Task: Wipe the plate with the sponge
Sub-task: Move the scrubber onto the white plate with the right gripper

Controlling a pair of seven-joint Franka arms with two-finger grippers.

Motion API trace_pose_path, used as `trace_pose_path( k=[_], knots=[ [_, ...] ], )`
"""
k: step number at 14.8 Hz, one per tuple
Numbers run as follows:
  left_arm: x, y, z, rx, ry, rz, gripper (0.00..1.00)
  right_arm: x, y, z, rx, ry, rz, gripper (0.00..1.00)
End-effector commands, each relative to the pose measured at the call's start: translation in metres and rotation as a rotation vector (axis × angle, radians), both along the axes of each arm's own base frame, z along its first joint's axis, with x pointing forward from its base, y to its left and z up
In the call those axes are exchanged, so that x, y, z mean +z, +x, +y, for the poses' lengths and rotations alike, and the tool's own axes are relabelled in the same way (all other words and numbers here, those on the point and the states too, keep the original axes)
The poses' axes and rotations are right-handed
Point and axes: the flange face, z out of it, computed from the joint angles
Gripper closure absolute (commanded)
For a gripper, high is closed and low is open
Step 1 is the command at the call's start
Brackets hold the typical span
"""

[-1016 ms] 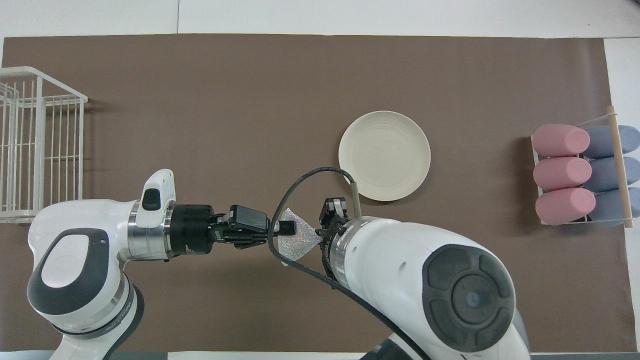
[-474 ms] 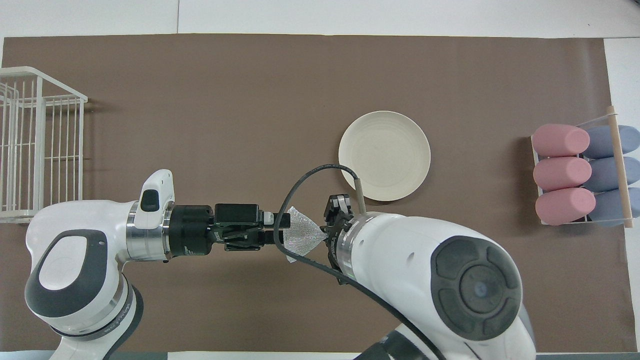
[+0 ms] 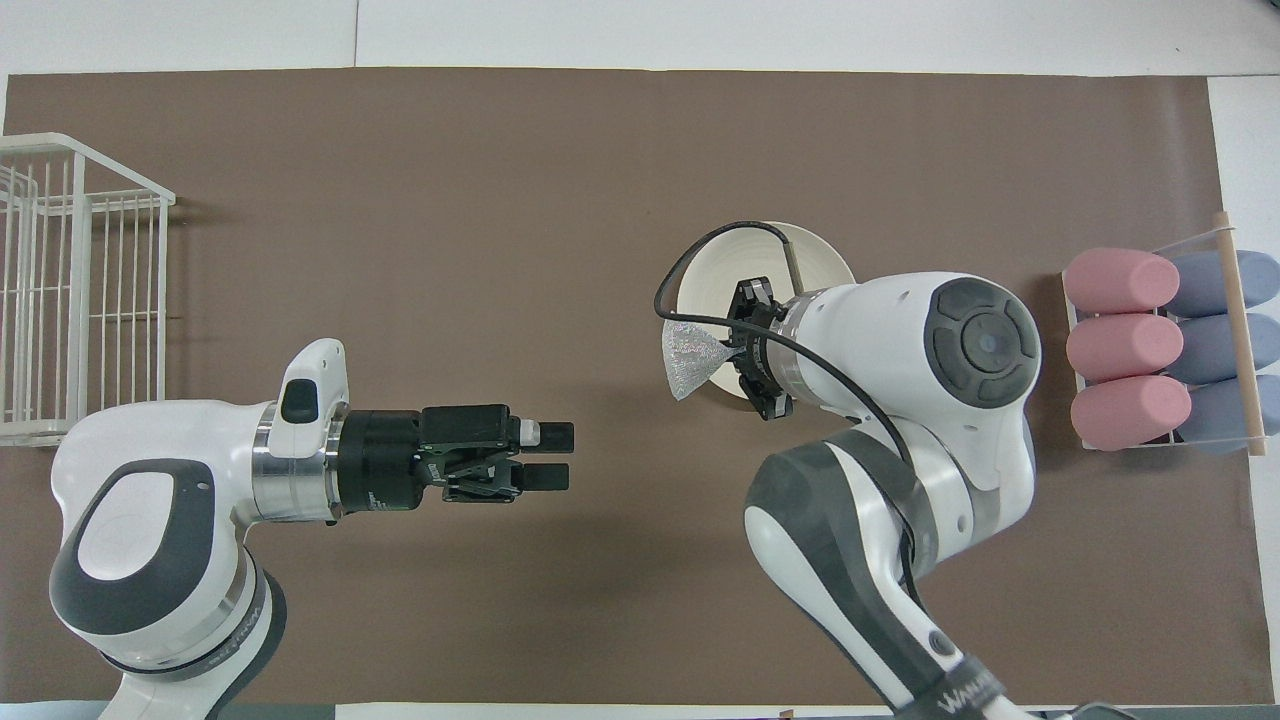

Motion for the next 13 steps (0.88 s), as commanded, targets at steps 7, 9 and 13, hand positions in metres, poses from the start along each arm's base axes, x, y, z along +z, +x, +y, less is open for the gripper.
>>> trace_pose_path(
  k=[7,9,13],
  knots=[
    [-0.005,0.024,0.076,-0.052,0.354,-0.148,0.0,-0.113,0.007,-0.033,0.064,-0.03,-0.025,1.0],
    [-0.011,0.027,0.1,-0.097,0.489,-0.184,0.0,-0.128,0.013,-0.049,0.09,-0.043,-0.015,1.0],
    [-0.01,0.041,0.144,-0.173,0.735,-0.253,0.0,-0.139,0.026,-0.093,0.181,-0.071,-0.044,1.0]
  ],
)
